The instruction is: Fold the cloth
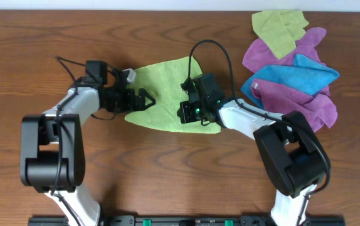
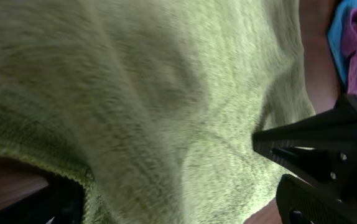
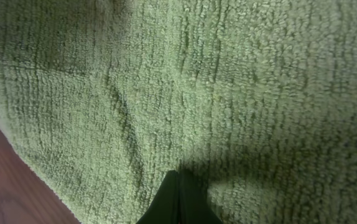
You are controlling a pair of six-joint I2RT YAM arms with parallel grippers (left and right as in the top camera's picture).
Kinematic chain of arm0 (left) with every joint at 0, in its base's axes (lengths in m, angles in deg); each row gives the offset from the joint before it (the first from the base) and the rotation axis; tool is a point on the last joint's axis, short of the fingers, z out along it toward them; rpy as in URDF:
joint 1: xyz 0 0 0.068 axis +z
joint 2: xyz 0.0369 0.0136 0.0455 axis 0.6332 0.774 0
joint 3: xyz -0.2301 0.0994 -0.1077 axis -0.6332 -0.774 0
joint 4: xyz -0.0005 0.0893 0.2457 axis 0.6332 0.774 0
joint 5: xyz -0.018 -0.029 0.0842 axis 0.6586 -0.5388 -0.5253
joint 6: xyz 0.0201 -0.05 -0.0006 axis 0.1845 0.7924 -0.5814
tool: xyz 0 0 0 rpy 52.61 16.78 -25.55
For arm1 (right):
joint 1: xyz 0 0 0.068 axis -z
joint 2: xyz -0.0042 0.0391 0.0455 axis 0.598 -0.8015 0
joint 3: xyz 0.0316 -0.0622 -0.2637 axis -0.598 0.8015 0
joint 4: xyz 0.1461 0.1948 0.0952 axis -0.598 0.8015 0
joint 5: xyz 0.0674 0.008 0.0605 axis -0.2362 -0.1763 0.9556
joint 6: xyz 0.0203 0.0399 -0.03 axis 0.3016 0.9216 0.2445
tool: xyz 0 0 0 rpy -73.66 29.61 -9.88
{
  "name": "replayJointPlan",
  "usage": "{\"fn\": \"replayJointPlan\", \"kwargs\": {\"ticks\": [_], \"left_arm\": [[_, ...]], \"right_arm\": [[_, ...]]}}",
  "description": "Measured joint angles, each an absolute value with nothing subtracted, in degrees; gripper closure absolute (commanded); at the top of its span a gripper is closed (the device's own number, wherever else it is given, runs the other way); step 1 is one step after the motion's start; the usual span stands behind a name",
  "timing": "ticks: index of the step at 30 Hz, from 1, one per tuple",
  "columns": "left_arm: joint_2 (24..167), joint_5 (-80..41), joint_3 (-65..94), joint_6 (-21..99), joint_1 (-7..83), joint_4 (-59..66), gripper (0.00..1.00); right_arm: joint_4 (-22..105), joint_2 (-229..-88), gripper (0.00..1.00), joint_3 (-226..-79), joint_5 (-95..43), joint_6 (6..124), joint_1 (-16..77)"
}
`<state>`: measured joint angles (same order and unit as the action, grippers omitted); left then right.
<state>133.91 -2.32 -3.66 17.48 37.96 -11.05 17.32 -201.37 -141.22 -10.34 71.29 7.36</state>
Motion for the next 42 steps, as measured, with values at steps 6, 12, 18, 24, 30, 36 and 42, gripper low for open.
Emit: {"fn": "replayJointPlan", "kwargs": {"ticks": [6, 12, 18, 24, 30, 36, 42], "left_arm": [[133.91, -2.35, -3.48, 17.52, 36.83, -9.56, 0.01], [133.69, -3.70, -2.54, 17.57, 37.31, -3.73, 0.01], [132.92, -6.87, -2.37, 17.74, 37.79, -0.43, 0.02], [132.94, -5.89, -2.78, 18.05, 42.95, -2.81, 0.02], [133.05, 4.65, -7.61, 17.61, 55.05, -9.32, 0.04], [132.46, 12.69, -15.35, 18.81, 56.13, -23.51, 0.05], [132.33, 17.96, -20.95, 22.20, 55.60, -32.73, 0.05]], "right_arm": [[17.32, -201.37, 0.99, -141.22, -10.28, 71.26, 7.41], [17.48, -201.37, 0.99, -141.26, -10.19, 71.24, 7.45], [17.56, -201.37, 0.99, -141.31, -10.06, 70.83, 7.47], [17.87, -201.37, 0.99, -141.31, -9.47, 70.81, 7.73], [18.31, -201.37, 0.99, -141.31, -8.44, 70.83, 8.45], [18.39, -201.40, 0.99, -141.31, -7.98, 70.81, 8.63], [18.42, -201.42, 0.98, -141.31, -7.83, 70.81, 8.65]]}}
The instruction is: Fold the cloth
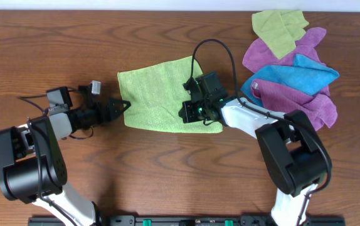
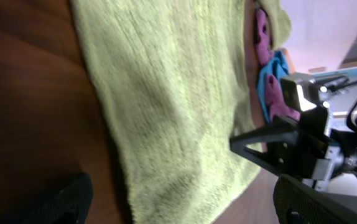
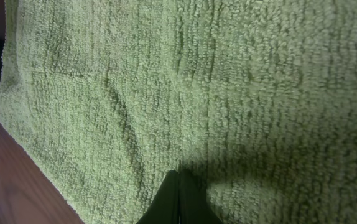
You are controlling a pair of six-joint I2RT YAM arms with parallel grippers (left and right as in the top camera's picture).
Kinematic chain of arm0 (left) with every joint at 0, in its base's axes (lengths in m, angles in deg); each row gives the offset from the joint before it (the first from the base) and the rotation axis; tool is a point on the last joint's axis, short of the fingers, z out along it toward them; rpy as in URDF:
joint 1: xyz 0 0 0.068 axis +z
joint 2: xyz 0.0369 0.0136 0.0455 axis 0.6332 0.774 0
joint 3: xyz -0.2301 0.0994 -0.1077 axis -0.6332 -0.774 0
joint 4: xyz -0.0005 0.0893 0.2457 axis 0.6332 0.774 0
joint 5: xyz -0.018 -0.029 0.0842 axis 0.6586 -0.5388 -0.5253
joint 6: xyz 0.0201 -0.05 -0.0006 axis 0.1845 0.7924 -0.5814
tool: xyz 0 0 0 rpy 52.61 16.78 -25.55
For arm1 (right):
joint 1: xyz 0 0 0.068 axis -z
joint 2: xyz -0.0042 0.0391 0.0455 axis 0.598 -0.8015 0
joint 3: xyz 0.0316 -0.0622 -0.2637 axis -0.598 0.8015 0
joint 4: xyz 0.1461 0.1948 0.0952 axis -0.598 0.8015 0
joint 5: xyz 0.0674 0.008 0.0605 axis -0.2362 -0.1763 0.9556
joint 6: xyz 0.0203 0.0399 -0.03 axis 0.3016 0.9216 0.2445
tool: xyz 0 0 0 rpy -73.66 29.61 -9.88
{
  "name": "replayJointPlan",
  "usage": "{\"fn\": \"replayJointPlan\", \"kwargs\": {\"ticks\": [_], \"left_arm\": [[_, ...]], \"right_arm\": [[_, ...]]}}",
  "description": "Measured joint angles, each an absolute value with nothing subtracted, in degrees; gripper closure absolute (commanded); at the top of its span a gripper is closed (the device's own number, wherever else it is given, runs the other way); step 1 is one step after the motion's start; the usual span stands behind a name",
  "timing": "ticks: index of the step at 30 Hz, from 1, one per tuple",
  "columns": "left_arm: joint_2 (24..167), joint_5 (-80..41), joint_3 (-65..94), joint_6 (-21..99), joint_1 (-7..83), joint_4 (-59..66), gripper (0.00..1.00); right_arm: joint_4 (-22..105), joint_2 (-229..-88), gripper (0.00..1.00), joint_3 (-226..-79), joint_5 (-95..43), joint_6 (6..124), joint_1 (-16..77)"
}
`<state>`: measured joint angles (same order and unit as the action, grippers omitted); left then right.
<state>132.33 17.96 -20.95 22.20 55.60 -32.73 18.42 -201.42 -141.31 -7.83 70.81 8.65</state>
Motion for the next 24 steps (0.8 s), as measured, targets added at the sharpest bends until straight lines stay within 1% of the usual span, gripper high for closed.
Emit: {"fn": "replayJointPlan", "kwargs": {"ticks": [4, 10, 16, 24], "left_arm": [[132.40, 19.95, -21.86, 23.16, 53.31, -33.30, 0.05], [132.46, 20.41, -22.21, 24.41, 46.97, -33.58, 0.05], [132.59, 20.98, -22.21, 25.66, 46.77, -33.80, 0.04], [134.41, 29.50, -24.01, 28.43, 46.44, -32.23, 0.04]], "right_arm": [[18.42, -201.42, 0.99, -141.31, -7.81, 70.81, 8.65], [18.42, -201.42, 0.99, -141.31, -7.76, 70.81, 8.65], [18.42, -201.42, 0.98, -141.31, -7.72, 70.81, 8.65], [18.42, -201.42, 0.99, -141.31, -7.65, 70.81, 8.65]]}}
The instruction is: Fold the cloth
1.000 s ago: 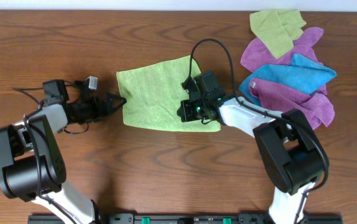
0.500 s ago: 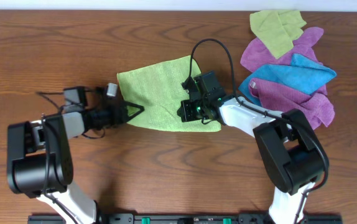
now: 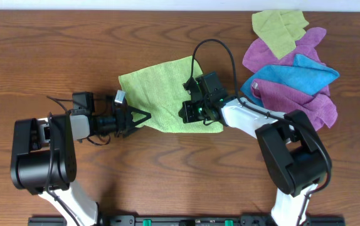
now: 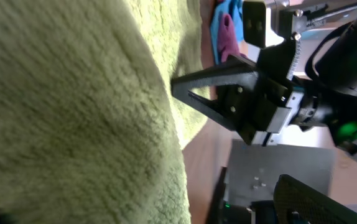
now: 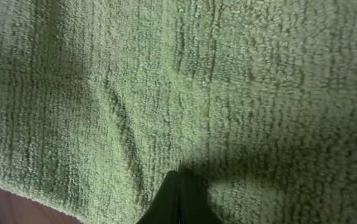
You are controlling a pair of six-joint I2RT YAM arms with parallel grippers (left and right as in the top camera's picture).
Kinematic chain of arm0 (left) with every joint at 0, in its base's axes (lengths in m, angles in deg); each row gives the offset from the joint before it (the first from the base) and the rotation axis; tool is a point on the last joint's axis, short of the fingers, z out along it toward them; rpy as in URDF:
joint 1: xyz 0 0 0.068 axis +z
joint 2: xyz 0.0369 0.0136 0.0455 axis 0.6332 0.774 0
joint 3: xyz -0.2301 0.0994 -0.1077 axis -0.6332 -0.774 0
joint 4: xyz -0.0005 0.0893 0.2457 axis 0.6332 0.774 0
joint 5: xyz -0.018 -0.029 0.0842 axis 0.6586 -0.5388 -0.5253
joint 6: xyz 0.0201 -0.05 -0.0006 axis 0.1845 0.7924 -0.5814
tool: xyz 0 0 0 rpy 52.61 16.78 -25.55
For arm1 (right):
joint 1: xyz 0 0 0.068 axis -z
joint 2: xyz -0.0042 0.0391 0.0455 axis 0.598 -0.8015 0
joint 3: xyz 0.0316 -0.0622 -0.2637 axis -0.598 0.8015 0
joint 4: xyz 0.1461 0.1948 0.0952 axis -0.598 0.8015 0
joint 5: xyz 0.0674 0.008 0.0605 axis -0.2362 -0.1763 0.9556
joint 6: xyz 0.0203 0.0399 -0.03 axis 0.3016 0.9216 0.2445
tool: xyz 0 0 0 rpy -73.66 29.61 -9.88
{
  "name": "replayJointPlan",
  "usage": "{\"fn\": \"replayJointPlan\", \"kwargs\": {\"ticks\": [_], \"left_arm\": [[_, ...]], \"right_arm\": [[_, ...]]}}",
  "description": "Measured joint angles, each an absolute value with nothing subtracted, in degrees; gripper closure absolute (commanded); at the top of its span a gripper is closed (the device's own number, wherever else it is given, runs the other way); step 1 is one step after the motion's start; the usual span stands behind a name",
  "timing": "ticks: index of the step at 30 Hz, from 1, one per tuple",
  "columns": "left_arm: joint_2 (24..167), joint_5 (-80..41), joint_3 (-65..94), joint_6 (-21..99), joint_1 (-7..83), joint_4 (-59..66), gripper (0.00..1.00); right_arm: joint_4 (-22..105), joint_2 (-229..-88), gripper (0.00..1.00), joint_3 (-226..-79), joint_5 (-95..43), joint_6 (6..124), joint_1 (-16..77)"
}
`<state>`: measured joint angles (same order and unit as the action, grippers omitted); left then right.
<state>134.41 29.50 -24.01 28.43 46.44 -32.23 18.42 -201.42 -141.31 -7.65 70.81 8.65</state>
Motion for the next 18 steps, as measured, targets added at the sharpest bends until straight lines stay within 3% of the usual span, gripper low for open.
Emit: {"fn": "replayJointPlan", "kwargs": {"ticks": [6, 16, 18], "left_arm": [[135.33, 33.59, -24.81, 29.68, 46.29, -33.10, 0.03], [136.27, 34.83, -25.60, 42.73, 46.18, -53.67, 0.00], [136.27, 35.01, -25.60, 45.24, 46.18, -55.22, 0.06]], "right_arm": [[18.42, -201.42, 0.99, -141.31, -7.61, 70.81, 8.65], [18.50, -201.42, 0.99, -141.31, -7.57, 70.81, 8.65], [18.53, -201.42, 0.98, -141.31, -7.55, 70.81, 8.65]]}}
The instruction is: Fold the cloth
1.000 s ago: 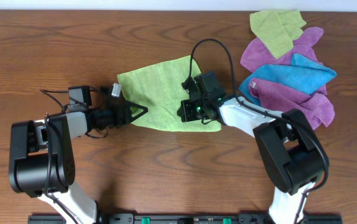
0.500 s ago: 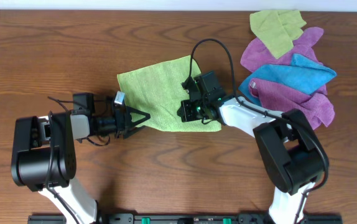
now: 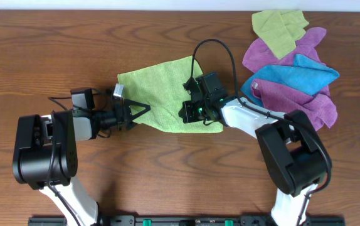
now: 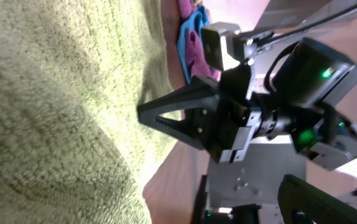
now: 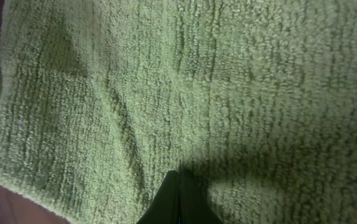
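Observation:
The green cloth (image 3: 161, 94) lies flat mid-table. It fills the right wrist view (image 5: 228, 93) and the left part of the left wrist view (image 4: 54, 112). My left gripper (image 3: 140, 112) is open at the cloth's lower left corner. One finger (image 4: 331, 199) shows bare and cloth covers the other. My right gripper (image 3: 189, 114) is shut, its joined tips (image 5: 178, 186) pressed down on the cloth's right part. In the left wrist view the right gripper (image 4: 194, 118) appears across the cloth.
A pile of other cloths lies at the back right: purple (image 3: 315, 103), blue (image 3: 302, 74) and pale green (image 3: 279, 26). A black cable (image 3: 214, 50) loops over the cloth's far right corner. The brown wooden table (image 3: 167, 169) lies all round.
My left gripper has shifted slightly farther up along the cloth's left edge, still open. The cloth's left corner is a little more rumpled. The right gripper has not moved.
First my left gripper was in on the cloth's bunched left part. Then it stood off to the left, open, with the cloth spread as a rectangle. Then it was back at the lower left corner, and it is there now. The right gripper stayed shut, pressing on the cloth.

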You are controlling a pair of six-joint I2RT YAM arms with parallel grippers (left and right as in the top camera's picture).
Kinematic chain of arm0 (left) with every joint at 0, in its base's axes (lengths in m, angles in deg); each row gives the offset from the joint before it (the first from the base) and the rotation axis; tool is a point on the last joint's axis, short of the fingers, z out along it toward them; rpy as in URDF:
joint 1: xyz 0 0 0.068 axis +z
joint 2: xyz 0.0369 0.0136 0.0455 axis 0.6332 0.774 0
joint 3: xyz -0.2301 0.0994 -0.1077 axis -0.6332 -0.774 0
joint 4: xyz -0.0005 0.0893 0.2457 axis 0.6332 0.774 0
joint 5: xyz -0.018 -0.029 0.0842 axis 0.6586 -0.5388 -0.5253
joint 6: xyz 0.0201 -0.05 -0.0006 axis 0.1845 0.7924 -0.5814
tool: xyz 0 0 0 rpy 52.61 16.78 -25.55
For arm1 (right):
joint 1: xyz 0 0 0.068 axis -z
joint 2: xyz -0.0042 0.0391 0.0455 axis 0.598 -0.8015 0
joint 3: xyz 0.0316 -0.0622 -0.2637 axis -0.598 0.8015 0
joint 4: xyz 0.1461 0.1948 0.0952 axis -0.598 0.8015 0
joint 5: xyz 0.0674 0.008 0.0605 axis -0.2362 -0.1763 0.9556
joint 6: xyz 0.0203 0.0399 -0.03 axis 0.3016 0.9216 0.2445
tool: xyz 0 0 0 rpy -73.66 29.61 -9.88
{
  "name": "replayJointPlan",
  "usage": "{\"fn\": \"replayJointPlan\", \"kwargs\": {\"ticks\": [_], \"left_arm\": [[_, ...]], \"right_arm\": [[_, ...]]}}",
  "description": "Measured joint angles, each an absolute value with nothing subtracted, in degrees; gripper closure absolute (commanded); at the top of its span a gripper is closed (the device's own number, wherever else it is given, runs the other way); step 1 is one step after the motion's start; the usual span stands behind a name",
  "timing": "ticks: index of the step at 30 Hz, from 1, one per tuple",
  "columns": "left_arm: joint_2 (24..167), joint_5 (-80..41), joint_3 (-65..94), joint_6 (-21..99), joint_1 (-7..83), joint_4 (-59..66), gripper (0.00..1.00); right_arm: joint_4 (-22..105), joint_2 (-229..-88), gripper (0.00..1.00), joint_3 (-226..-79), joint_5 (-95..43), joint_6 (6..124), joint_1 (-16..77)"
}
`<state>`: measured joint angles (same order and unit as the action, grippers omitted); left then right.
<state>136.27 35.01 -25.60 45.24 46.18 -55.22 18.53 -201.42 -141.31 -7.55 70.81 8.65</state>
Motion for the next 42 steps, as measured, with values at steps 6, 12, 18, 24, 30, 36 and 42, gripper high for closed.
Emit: {"fn": "replayJointPlan", "kwargs": {"ticks": [6, 12, 18, 24, 30, 36, 42], "left_arm": [[136.27, 36.76, -25.60, 48.19, 46.18, -55.44, 0.10], [136.27, 39.86, -25.60, 48.63, 46.18, -55.46, 0.10], [136.27, 41.89, -25.62, 51.42, 46.18, -57.12, 0.10], [136.27, 42.59, -25.62, 55.49, 46.18, -59.42, 0.12], [136.27, 42.75, -25.62, 56.74, 46.18, -59.48, 0.12], [136.27, 42.75, -25.62, 57.22, 46.18, -59.48, 0.12], [136.27, 42.75, -25.62, 58.33, 46.18, -59.48, 0.11]], "right_arm": [[18.53, -201.42, 0.98, -141.31, -7.55, 70.81, 8.65], [18.53, -201.42, 0.99, -141.31, -7.52, 70.81, 8.65], [18.53, -201.42, 0.98, -141.31, -7.52, 70.81, 8.65], [18.79, -201.42, 0.98, -141.31, -7.44, 70.81, 8.65], [19.31, -201.42, 0.99, -141.31, -6.71, 70.81, 9.53], [19.90, -201.42, 0.98, -142.55, -7.02, 70.52, 11.82], [19.79, -201.42, 0.98, -145.07, -9.21, 69.49, 13.42]]}}
